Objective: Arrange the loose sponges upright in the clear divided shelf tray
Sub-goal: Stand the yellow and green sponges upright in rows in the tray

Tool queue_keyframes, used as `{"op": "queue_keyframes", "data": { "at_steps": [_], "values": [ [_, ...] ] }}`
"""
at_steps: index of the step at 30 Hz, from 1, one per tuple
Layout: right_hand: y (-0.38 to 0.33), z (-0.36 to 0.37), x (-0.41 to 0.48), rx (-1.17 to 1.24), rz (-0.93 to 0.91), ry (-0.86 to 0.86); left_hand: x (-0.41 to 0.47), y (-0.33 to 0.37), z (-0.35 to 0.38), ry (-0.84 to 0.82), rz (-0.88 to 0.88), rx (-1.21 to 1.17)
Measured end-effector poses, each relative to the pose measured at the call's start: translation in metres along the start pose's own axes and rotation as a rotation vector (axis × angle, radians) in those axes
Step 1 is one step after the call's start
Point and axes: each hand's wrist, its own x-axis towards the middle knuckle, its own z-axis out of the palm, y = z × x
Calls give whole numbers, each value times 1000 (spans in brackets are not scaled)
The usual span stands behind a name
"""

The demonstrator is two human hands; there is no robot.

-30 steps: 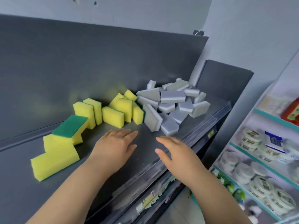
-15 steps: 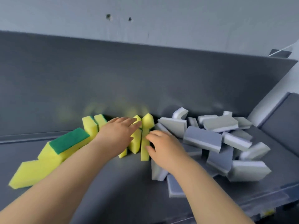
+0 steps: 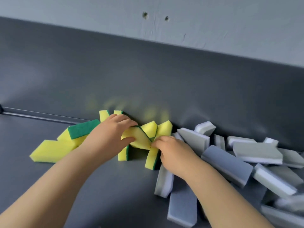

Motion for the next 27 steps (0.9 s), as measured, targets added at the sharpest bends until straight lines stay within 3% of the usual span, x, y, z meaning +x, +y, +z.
{"op": "queue_keyframes", "data": {
  "at_steps": [9, 14, 21, 27],
  "values": [
    [-11, -4, 11, -135, -96, -8, -36, 8, -3, 216, -400, -256],
    [-20, 5, 16, -235, -125, 11, -48, 7, 3, 216, -473, -409],
    [-19, 1, -4, 236, 124, 392, -52, 3, -4, 252, -518, -452],
    [-43, 2, -18, 639, 269, 505, -48, 13, 1, 164, -469, -623]
  ]
}}
